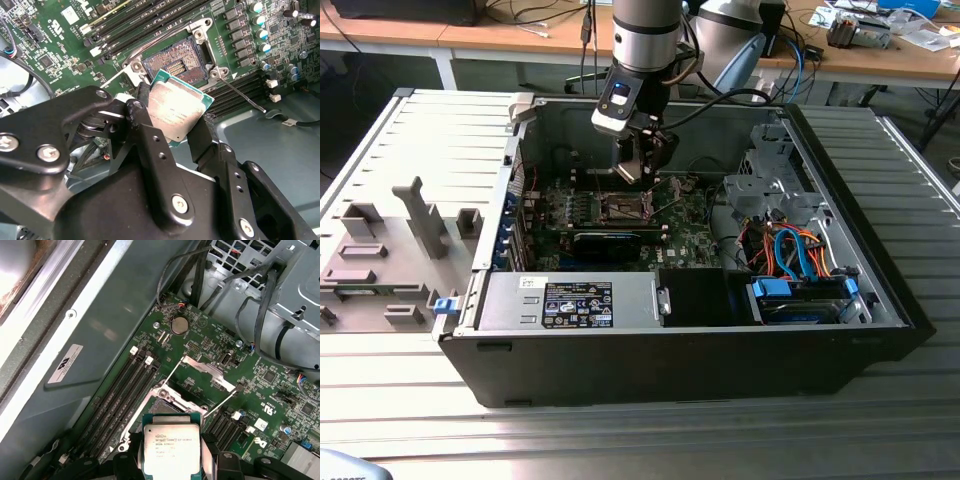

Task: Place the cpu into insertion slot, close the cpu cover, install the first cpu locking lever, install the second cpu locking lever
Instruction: 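Place the cpu into insertion slot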

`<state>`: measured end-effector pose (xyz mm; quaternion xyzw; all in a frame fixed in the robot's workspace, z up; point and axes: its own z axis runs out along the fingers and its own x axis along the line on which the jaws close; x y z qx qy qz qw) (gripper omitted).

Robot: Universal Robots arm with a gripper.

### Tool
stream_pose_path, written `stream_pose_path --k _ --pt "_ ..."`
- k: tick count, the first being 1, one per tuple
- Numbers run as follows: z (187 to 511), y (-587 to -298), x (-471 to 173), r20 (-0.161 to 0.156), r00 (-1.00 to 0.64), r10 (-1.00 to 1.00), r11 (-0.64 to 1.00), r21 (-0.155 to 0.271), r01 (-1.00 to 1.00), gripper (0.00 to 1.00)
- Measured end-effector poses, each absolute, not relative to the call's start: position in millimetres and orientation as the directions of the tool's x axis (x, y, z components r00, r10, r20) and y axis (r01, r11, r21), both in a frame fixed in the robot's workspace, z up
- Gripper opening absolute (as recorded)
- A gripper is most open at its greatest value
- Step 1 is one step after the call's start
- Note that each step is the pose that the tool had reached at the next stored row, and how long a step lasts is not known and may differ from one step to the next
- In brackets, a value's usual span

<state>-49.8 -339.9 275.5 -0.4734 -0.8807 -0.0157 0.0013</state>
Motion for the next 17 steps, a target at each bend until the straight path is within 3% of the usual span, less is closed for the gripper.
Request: stream_pose_path --k 17 --pt "275.4 -339.9 -49.8 0.017 -0.534 0.845 0.534 0.026 0.845 0.55"
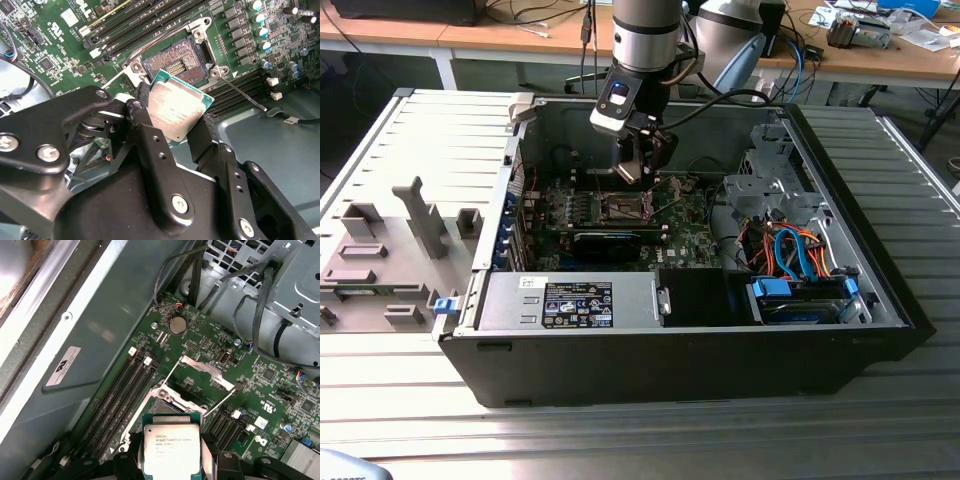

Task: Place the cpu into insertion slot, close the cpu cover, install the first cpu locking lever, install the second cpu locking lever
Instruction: 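Place the cpu into insertion slot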

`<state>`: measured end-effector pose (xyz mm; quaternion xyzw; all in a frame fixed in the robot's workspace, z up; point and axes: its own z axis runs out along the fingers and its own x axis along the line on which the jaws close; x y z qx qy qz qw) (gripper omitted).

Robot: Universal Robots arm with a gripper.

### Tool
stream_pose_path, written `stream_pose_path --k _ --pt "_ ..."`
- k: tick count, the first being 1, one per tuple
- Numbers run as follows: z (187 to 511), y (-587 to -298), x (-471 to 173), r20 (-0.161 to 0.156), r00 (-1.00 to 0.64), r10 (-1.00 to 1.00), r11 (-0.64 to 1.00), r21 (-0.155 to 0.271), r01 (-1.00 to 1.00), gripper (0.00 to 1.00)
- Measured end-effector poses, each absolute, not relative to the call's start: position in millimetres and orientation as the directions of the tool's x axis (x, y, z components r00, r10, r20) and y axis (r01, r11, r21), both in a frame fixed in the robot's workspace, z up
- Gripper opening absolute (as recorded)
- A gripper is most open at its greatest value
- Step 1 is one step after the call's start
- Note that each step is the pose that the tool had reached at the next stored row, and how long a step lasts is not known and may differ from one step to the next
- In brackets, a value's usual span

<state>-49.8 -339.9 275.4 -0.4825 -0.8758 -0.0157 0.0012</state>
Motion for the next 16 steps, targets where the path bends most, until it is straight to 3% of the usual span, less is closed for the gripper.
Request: stream_pose_path --k 16 --pt "275.1 -339.9 -49.8 0.017 -0.497 0.867 0.497 0.026 0.868 0.55"
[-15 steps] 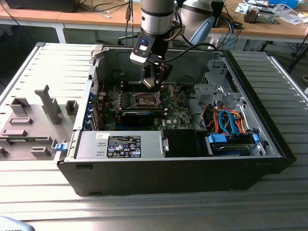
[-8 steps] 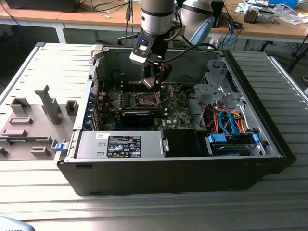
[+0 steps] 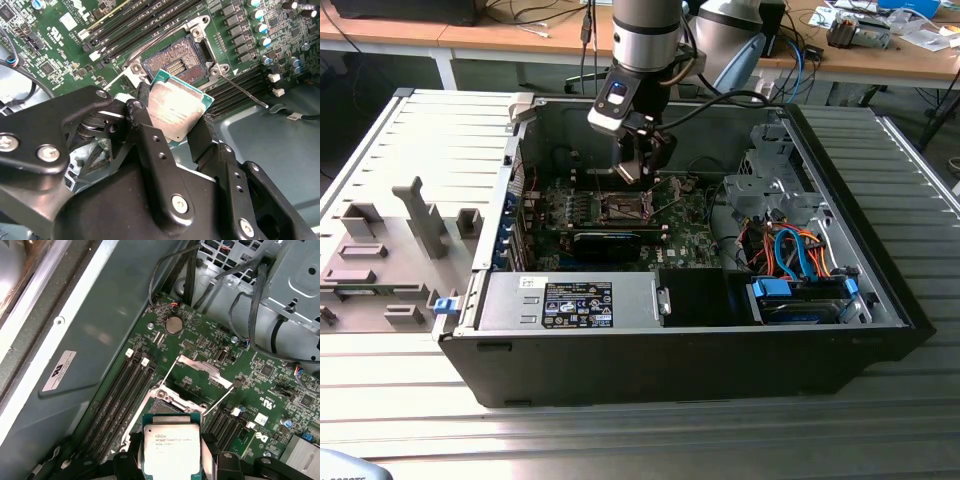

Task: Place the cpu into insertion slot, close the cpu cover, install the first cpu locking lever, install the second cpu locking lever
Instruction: 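Place the cpu into insertion slot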

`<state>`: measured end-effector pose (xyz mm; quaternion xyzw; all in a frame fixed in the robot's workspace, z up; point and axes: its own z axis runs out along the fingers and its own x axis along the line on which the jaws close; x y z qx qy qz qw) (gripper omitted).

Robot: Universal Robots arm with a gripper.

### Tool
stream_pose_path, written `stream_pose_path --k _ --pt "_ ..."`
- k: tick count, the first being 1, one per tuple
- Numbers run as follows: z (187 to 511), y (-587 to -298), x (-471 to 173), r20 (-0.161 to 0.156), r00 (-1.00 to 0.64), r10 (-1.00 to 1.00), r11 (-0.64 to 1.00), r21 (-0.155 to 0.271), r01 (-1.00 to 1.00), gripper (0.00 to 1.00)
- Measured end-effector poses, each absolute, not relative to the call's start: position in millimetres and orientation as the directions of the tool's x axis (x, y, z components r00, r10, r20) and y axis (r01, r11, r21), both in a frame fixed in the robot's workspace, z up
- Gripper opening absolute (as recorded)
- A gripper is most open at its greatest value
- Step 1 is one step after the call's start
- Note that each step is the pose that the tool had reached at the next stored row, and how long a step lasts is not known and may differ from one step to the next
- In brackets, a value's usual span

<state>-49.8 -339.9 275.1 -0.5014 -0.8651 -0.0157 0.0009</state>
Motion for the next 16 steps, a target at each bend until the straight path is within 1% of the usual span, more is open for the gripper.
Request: stream_pose_path --k 16 --pt "274.6 -339.9 -49.9 0.017 -0.464 0.886 0.464 0.026 0.886 0.55"
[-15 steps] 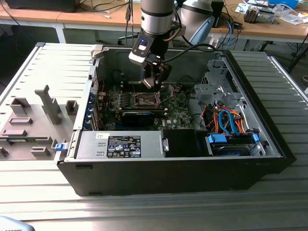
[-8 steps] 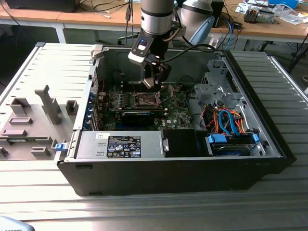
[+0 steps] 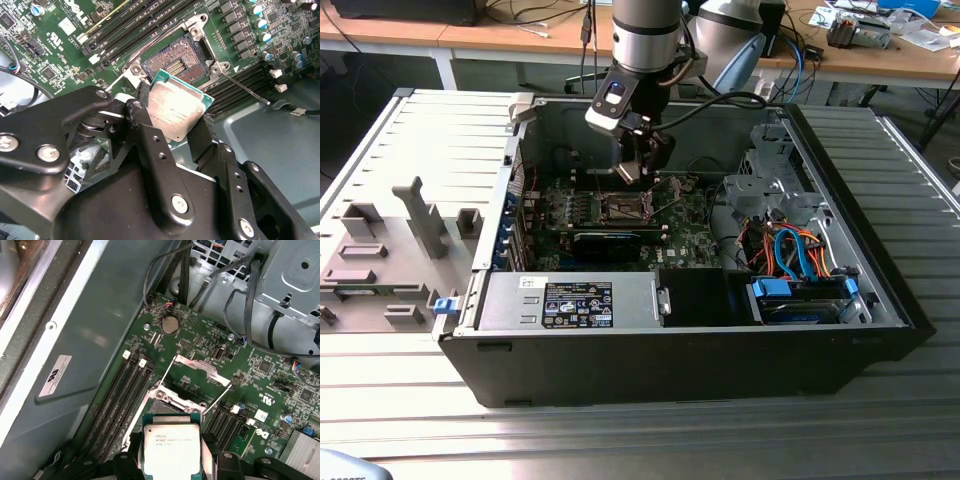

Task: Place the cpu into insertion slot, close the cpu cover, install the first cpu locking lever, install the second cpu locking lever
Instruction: 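Place the cpu into insertion slot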

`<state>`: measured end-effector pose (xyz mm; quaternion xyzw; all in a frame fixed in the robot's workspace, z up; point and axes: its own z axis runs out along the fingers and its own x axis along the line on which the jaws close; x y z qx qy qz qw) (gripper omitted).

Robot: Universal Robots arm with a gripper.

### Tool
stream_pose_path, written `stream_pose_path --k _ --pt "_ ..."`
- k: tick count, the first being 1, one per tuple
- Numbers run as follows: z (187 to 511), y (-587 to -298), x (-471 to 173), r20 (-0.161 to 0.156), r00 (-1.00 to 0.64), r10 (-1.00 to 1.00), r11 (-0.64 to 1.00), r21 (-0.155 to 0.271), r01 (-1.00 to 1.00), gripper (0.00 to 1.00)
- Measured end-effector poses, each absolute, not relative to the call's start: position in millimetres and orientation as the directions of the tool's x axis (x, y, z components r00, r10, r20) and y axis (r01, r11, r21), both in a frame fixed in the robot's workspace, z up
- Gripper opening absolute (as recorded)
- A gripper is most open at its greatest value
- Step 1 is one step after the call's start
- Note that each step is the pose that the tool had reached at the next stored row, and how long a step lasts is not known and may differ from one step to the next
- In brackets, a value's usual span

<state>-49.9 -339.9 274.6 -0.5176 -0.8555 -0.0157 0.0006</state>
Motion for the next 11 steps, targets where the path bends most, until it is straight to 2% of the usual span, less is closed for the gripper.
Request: stream_pose_path --k 11 --pt "274.3 -339.9 -49.9 0.017 -0.438 0.899 0.438 0.026 0.899 0.55"
